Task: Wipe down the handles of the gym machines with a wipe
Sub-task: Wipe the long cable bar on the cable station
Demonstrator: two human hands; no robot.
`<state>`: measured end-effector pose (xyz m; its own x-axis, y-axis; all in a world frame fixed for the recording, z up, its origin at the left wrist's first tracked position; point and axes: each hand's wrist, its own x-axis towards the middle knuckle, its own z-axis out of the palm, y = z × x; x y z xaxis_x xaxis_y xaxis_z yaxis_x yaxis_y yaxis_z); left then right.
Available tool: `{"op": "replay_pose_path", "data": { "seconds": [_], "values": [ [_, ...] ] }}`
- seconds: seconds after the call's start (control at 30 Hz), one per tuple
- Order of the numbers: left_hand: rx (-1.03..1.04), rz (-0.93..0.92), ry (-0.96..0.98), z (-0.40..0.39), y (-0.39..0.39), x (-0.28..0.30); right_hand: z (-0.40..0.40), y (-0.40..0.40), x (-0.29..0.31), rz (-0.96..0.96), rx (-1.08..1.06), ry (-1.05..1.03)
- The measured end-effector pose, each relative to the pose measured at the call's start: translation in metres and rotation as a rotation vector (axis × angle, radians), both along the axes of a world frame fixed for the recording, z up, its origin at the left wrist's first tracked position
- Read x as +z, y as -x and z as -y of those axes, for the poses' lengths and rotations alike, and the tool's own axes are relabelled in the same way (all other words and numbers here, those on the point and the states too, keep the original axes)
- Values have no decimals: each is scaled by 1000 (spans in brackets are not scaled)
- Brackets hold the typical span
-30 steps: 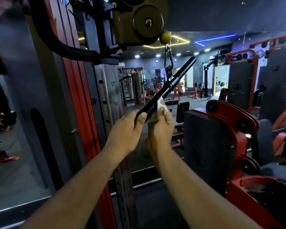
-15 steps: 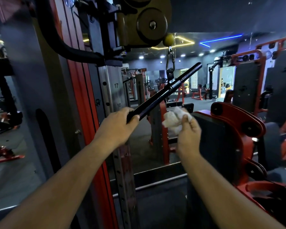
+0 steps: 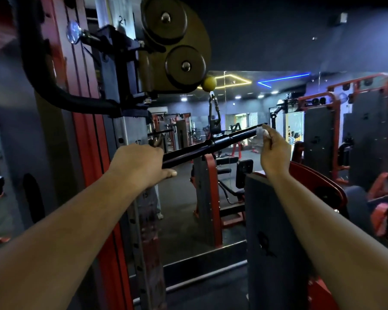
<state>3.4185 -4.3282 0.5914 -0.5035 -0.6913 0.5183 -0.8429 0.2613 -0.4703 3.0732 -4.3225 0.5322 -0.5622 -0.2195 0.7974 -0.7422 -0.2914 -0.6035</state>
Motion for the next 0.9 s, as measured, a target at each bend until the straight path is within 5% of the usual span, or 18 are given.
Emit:
{"op": "replay_pose_path", "data": {
  "seconds": [0.37,0.5,0.67,0.8,0.9],
  "values": [
    [-86,-42,157,15,0,-21,35,56,41,21,-150,-168],
    [-95,-47,131,17,-1,-24,59,41,42,81,-137,-280],
    [-120,-72,121,23,-7,-26,78,-24,13,108,-16,-159],
    [-94,-63,144,26,-8,-28,58,-106,-25,-14,222,-165],
    [-87,-60,174,29,-7,-29,36,-142,-39,-321,389,-199]
  ]
}}
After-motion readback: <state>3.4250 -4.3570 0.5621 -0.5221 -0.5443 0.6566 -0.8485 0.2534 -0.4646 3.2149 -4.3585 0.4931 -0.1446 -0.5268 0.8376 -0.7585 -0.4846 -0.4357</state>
